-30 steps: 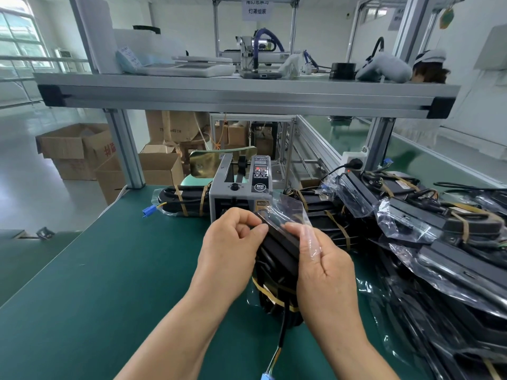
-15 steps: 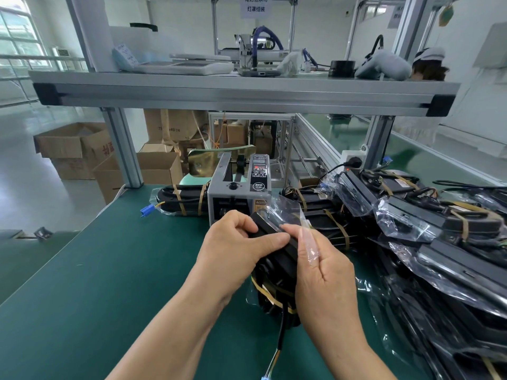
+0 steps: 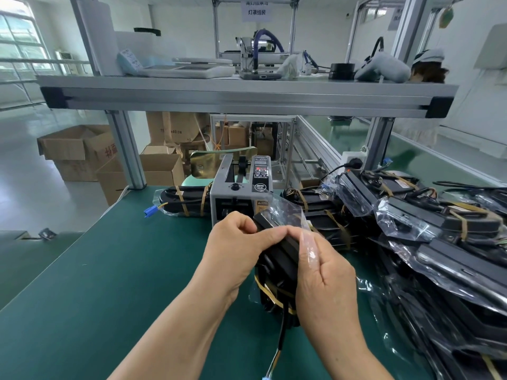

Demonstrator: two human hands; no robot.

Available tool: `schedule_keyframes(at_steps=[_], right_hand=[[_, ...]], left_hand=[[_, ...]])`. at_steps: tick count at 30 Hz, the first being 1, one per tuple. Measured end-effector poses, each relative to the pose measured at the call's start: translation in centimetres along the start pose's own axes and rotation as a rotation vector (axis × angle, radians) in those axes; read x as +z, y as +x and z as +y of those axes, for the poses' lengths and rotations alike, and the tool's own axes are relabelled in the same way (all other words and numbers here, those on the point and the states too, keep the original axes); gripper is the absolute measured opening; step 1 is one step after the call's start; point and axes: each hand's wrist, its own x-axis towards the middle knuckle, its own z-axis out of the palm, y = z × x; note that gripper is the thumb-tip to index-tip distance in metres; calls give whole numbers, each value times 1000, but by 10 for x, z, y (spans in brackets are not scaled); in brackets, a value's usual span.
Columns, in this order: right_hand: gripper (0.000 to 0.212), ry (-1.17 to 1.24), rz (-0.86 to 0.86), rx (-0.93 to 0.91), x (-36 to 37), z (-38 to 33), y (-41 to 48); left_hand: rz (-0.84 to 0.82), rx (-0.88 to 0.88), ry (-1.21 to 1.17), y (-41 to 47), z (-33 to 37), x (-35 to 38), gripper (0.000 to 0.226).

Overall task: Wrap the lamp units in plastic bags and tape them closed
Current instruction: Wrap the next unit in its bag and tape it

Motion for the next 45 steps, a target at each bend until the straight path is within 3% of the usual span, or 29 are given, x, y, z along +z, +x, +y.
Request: schedule_keyframes(at_steps=[7,10,13,16,21,23,27,29,33,39,43,45], right_hand=[[38,31,24,6,-4,10,8],[42,191,77,62,-10,20,15],[39,455,90,184,-9,33,17],[37,628,95,300,-5,49,12],[26,705,-87,338,-17,71,8],[37,639,-140,234,-31,74,14],[63,223,-332,-6,-54,58,37],[55,93,-453,-8,-54,54,46],[32,117,-531,50,-53,59,44],[30,149,-434,50,-47,74,30],[28,-200,-125,-145,-46,76,30],[27,-284,-57,-206,-52,74,33]], left_hand=[[38,21,-21,1,-12,-5,23],[-6,46,61,5,-21,-17,58],[-266,108,192,10,-28,-28,83],[-433,128,184,12,-29,-31,71],[-348,209,214,14,-35,-33,50],[-328,227,282,13,-37,-32,50],[-341,418,577,16,-32,-29,48],[-373,495,664,18,-28,-26,49],[-422,582,736,17,-27,-19,55],[-437,631,773,19,-33,-18,56],[-414,646,758,20,-35,-20,56],[-406,641,727,20,-36,-22,54]])
